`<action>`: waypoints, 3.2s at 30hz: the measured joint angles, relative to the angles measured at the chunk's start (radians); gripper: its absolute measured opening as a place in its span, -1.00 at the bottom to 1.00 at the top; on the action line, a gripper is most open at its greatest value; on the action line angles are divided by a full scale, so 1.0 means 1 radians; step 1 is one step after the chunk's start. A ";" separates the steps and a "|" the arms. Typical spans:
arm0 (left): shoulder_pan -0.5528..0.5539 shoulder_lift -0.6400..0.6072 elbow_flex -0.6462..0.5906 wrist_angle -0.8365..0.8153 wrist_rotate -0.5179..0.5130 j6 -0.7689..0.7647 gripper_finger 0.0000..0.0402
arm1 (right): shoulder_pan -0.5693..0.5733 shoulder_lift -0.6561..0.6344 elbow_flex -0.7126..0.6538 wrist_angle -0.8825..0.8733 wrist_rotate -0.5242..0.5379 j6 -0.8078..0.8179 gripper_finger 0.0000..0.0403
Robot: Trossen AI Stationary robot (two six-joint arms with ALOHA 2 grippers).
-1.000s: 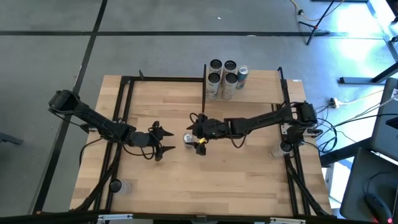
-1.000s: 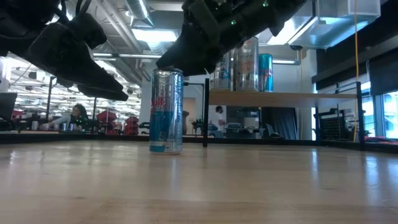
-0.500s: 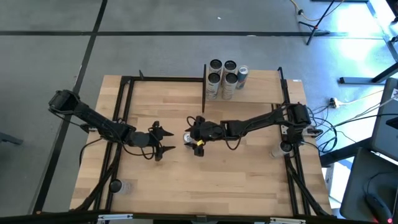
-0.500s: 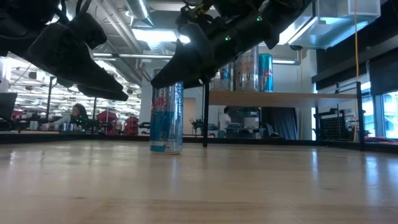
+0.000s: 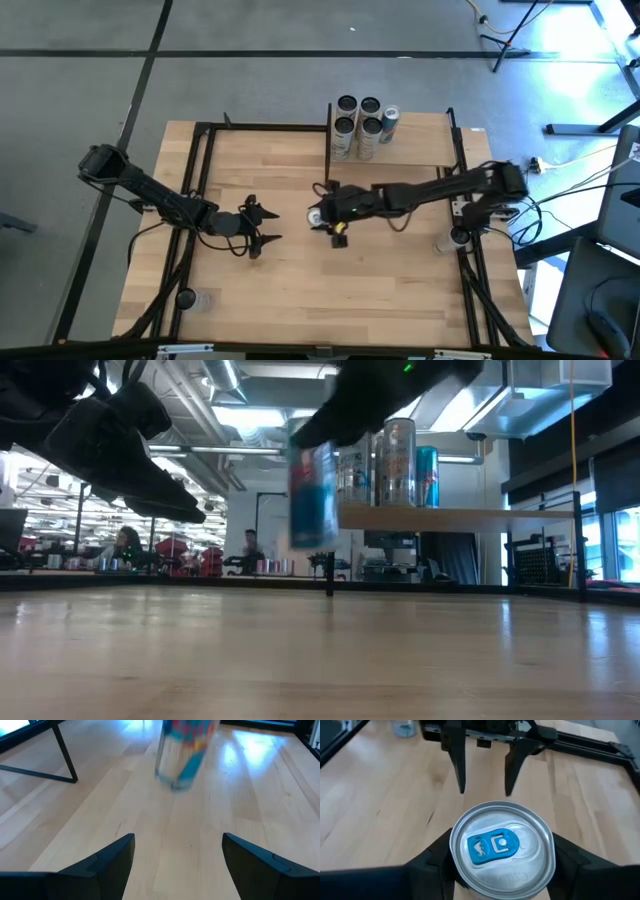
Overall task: Place canned beverage on shelf
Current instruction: Put the blue soda can aligned with the other blue soda can on the shelf
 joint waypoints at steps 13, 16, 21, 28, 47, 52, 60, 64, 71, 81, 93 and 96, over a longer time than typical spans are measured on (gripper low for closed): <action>0.000 0.000 0.001 -0.014 0.020 0.001 0.42 | 0.000 -0.362 0.000 -0.414 -0.042 -0.066 -0.02; 0.000 0.001 -0.006 -0.016 0.074 0.029 0.42 | 0.000 -0.419 -0.001 -0.450 -0.029 -0.071 -0.02; -0.001 0.001 -0.045 -0.018 0.133 -0.020 0.42 | 0.000 -0.504 -0.034 -0.484 0.010 -0.079 -0.02; -0.024 0.035 -0.066 -0.008 0.131 -0.079 0.42 | 0.000 -0.598 -0.087 -0.487 0.020 -0.079 -0.02; -0.024 0.094 -0.067 0.021 0.071 -0.080 0.42 | -0.239 -0.720 -0.097 -0.608 0.076 -0.165 -0.02; -0.024 0.094 -0.067 0.024 0.070 -0.079 0.42 | -0.448 -0.723 -0.097 -0.610 -0.037 -0.208 -0.02; -0.024 0.094 -0.067 0.024 0.063 -0.079 0.42 | -0.721 -0.667 -0.097 -0.598 -0.317 -0.263 -0.02; -0.024 0.094 -0.067 0.025 0.060 -0.074 0.42 | -0.804 -0.652 -0.097 -0.572 -0.407 -0.269 -0.02; -0.024 0.094 -0.067 0.025 0.059 -0.077 0.42 | -0.874 -0.624 -0.155 -0.497 -0.487 -0.289 -0.02; -0.024 0.094 -0.067 0.025 0.053 -0.078 0.42 | -0.871 -0.616 -0.161 -0.470 -0.499 -0.314 -0.02; -0.023 0.094 -0.067 0.025 0.052 -0.071 0.42 | -0.871 -0.570 -0.161 -0.430 -0.516 -0.327 -0.02; -0.023 0.094 -0.067 0.025 0.051 -0.071 0.42 | -0.872 -0.564 -0.160 -0.427 -0.522 -0.333 -0.02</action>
